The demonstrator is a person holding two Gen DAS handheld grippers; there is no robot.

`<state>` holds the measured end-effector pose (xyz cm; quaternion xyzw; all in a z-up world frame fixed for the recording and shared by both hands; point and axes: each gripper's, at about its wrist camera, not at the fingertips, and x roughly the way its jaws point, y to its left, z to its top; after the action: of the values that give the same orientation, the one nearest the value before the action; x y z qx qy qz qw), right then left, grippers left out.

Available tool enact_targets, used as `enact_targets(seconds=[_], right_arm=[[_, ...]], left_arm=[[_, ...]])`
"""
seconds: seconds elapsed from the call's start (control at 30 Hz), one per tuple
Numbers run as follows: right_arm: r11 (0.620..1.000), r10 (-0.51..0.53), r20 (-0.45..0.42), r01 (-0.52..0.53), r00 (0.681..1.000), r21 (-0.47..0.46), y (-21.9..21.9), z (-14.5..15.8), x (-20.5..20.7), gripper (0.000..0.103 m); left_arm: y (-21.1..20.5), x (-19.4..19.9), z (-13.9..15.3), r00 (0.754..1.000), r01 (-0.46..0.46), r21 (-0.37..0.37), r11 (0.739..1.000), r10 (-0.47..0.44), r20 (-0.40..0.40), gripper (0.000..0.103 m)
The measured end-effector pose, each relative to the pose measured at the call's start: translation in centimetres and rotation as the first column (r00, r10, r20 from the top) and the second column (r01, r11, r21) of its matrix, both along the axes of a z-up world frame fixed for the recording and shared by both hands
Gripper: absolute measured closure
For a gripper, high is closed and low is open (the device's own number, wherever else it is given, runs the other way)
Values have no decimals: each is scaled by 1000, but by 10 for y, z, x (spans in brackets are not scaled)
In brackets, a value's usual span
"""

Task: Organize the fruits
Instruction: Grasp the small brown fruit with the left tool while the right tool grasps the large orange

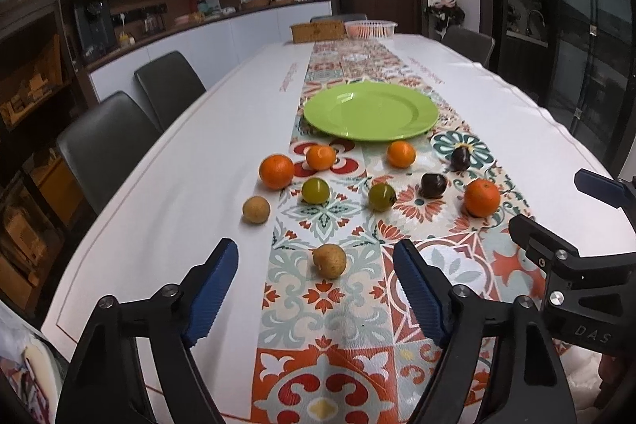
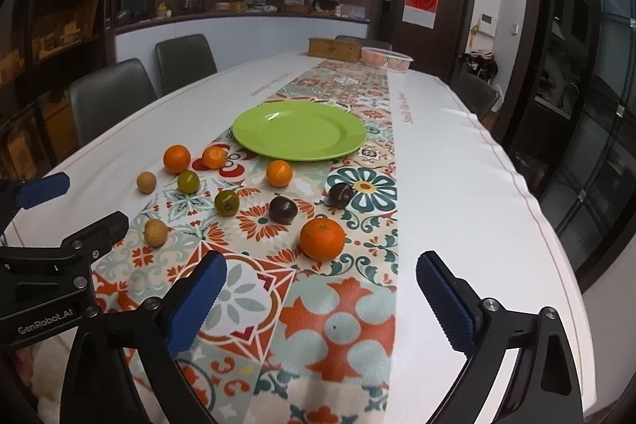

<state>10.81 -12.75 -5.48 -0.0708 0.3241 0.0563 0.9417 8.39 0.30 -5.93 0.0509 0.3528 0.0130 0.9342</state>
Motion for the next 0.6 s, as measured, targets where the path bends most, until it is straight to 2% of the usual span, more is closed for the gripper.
enact_targets(seconds=[0.23, 0.47, 0.53, 0.6], right_arm=[[1000, 7, -66, -6, 998, 14, 2, -20, 28, 16], [999, -8, -157, 15, 988, 45, -3, -39, 53, 26], [998, -11, -175, 21, 985, 54, -4, -43, 59, 29], [998, -16, -187, 28, 982, 59, -5, -46, 64, 32]], left_arm=[[3, 23, -21, 997, -3, -12, 1000, 3, -74, 33], [8, 43, -45, 982, -6, -55, 998, -5, -186, 50], [8, 45, -49, 979, -3, -64, 998, -10, -201, 56], [8, 47, -52, 977, -2, -67, 998, -13, -214, 58]])
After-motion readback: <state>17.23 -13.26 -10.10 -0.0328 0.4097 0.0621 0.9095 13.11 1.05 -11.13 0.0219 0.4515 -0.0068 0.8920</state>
